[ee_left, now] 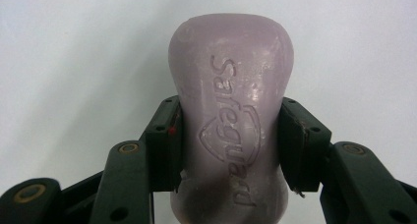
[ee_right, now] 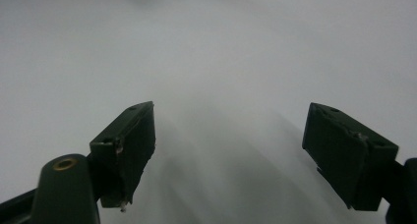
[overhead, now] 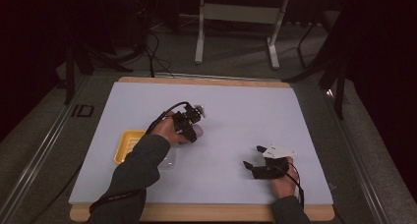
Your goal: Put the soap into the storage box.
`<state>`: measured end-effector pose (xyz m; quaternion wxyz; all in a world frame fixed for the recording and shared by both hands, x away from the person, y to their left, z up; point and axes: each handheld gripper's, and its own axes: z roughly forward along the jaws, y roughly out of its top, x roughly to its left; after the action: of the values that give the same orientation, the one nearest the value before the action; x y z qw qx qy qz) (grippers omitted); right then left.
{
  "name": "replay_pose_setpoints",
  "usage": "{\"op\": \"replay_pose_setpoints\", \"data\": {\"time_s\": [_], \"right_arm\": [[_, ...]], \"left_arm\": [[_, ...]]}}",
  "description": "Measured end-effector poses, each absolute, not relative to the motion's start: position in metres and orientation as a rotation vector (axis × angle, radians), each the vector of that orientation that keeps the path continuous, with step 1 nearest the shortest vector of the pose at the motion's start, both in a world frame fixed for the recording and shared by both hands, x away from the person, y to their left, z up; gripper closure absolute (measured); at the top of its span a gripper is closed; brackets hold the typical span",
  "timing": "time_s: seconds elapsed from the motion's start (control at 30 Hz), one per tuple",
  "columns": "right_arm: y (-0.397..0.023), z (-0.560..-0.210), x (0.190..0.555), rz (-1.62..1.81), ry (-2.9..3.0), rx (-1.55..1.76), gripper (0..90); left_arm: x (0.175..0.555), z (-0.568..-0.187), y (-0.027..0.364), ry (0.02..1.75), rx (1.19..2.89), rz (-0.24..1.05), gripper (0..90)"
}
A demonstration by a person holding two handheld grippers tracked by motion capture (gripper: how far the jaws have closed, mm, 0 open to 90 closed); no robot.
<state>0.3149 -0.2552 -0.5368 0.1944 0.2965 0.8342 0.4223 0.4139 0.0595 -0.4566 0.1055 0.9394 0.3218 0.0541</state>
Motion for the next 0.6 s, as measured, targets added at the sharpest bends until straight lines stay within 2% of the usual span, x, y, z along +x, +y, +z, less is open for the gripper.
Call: {"op": "replay_pose_setpoints", "data": {"time_s": [0.6], "right_arm": [[-0.255, -0.537, 0.315, 1.183, 2.338, 0.829, 19.8]], "left_arm": [[0.411, -0.445, 0.077, 0.988, 2.729, 0.184, 49.8]]}}
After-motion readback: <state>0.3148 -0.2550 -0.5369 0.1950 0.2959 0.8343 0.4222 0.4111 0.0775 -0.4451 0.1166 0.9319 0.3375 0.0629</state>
